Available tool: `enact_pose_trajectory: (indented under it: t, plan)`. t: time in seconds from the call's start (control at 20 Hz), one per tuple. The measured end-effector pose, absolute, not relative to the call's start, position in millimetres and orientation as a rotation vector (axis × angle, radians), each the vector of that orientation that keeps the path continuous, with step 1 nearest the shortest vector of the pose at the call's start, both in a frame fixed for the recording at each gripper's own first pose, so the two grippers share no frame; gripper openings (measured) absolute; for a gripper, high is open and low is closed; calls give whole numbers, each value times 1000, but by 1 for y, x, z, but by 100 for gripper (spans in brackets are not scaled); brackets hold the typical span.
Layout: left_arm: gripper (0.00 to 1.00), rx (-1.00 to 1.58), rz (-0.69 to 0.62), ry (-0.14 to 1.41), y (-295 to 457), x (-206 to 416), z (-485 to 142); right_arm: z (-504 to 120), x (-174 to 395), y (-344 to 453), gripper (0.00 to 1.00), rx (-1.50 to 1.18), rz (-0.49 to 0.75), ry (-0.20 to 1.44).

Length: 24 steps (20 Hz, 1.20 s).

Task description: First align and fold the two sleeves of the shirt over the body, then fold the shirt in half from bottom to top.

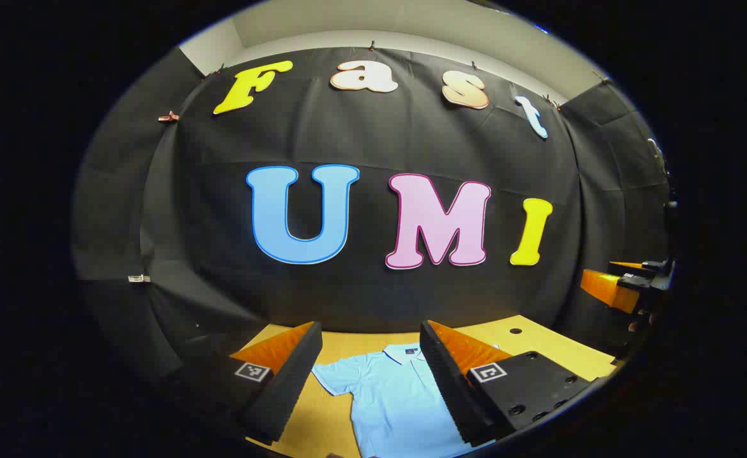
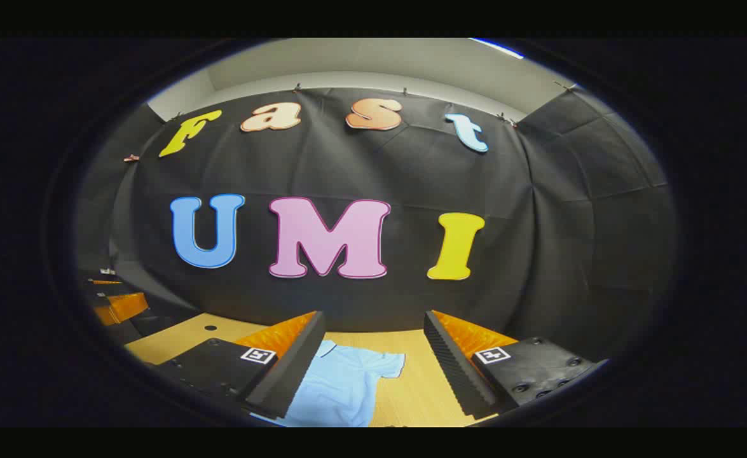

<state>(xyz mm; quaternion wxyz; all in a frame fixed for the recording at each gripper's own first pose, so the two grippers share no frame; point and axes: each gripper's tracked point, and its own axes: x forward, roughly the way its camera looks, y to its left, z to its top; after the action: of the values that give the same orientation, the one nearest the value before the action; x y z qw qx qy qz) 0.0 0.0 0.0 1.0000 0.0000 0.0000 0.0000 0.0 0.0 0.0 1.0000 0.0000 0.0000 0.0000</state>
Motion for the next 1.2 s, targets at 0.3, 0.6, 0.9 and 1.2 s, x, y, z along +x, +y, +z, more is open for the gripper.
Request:
enact_pose_trajectory:
  t: [0.3,0.6,0.9,1.2]
  plan:
    - [98,7,2,8,-2,1,-3,-5,3,-2,97,4,2,14]
    - [98,7,5,14,-6,2,-3,-9,6,-6,97,9,6,22]
    - [98,9,11,26,-9,4,-7,-13,14,-7,97,2,30,35]
    - [98,34,33,57,-13,4,-16,-27,43,-20,97,-15,63,62]
